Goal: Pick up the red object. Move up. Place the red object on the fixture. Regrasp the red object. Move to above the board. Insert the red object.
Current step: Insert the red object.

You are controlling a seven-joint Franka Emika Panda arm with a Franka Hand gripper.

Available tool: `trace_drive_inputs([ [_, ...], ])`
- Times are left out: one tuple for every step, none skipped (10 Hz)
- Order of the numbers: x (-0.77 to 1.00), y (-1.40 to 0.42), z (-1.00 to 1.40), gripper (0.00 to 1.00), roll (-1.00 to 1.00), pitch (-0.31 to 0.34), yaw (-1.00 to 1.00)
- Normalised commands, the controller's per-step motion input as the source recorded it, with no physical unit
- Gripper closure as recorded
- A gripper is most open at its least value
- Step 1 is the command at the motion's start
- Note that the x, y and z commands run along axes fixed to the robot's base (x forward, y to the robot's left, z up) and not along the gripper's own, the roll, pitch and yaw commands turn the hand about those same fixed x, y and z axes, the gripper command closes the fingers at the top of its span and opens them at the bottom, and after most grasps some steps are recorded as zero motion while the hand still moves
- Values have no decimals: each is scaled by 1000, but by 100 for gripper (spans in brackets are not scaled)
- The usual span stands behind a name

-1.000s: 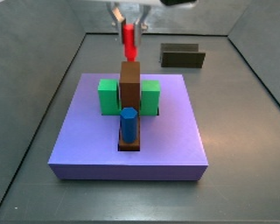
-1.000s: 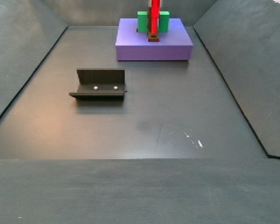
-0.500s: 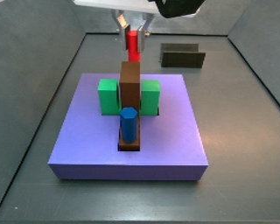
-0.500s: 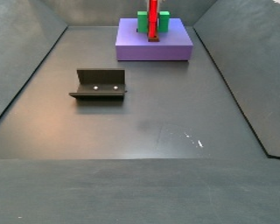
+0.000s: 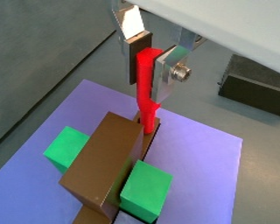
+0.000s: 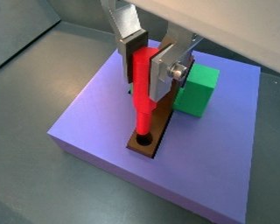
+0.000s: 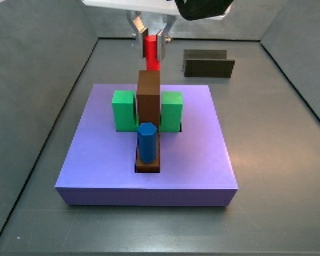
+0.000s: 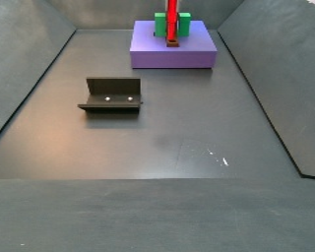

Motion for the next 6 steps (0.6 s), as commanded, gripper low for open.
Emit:
trace_drive_inputs([
  [-80, 177, -94, 100, 0, 31, -140],
  [-100, 103, -86, 100, 0, 14, -131],
  [-80, 0, -51, 100, 0, 11, -77],
  [-14, 0, 0, 100, 0, 11, -57],
  [0, 0, -71, 100, 0, 3, -37],
  [23, 0, -206, 100, 16, 0, 0],
])
